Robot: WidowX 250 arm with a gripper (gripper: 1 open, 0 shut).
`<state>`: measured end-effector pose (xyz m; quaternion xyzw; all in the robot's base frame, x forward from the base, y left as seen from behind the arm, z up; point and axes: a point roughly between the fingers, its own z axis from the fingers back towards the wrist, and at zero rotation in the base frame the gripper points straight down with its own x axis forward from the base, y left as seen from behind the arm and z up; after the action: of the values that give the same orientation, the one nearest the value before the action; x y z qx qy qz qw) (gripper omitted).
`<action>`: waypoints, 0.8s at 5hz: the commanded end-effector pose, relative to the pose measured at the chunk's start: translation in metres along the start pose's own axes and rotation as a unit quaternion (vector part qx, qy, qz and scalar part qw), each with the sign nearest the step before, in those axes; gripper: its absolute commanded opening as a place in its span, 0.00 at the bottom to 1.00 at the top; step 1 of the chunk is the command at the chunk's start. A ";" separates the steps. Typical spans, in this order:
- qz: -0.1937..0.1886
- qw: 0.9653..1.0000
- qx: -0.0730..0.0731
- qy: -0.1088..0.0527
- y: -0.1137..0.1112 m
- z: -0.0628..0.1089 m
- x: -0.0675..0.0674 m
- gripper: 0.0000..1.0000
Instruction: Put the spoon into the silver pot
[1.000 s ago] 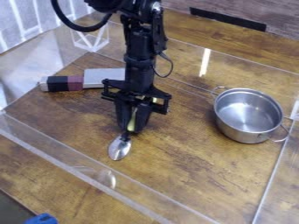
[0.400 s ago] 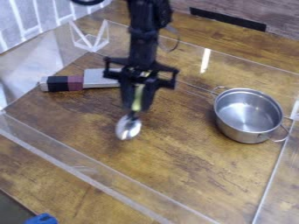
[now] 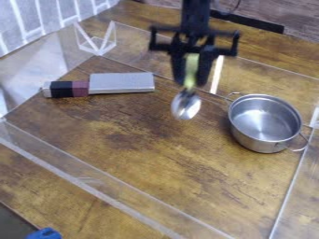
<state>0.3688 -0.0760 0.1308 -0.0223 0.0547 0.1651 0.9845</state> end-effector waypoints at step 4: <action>-0.003 1.000 -0.030 -0.010 -0.049 0.000 0.005 0.00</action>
<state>0.3860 -0.1158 0.1061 -0.0343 0.0724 0.1692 0.9823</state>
